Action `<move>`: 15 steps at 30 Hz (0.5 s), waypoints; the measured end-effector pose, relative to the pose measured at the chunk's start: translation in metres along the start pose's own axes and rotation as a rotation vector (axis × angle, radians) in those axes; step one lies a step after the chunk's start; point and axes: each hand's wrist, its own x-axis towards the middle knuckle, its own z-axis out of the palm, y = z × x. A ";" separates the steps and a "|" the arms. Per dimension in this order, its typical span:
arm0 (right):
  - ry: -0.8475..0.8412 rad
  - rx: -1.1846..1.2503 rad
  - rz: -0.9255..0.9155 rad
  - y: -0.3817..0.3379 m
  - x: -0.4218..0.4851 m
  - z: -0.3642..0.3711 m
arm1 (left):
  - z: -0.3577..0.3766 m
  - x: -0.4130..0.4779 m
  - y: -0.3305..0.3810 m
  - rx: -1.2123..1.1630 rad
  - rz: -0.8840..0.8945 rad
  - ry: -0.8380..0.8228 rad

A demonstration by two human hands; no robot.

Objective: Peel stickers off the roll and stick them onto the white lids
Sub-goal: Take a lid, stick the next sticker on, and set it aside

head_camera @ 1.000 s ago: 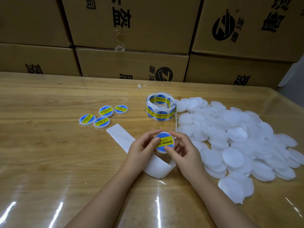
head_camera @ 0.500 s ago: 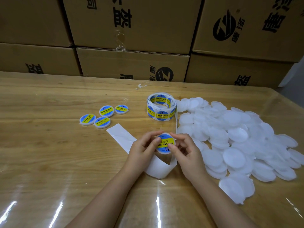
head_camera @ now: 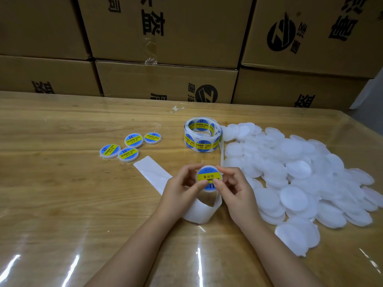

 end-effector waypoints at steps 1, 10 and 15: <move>0.003 0.007 -0.002 0.000 0.000 0.000 | 0.000 0.000 0.000 0.000 -0.005 0.006; 0.034 0.079 0.059 -0.002 -0.001 0.001 | 0.000 -0.001 0.002 -0.020 -0.023 0.001; 0.036 0.063 0.069 -0.001 0.000 0.000 | -0.001 -0.001 -0.001 0.057 0.038 0.001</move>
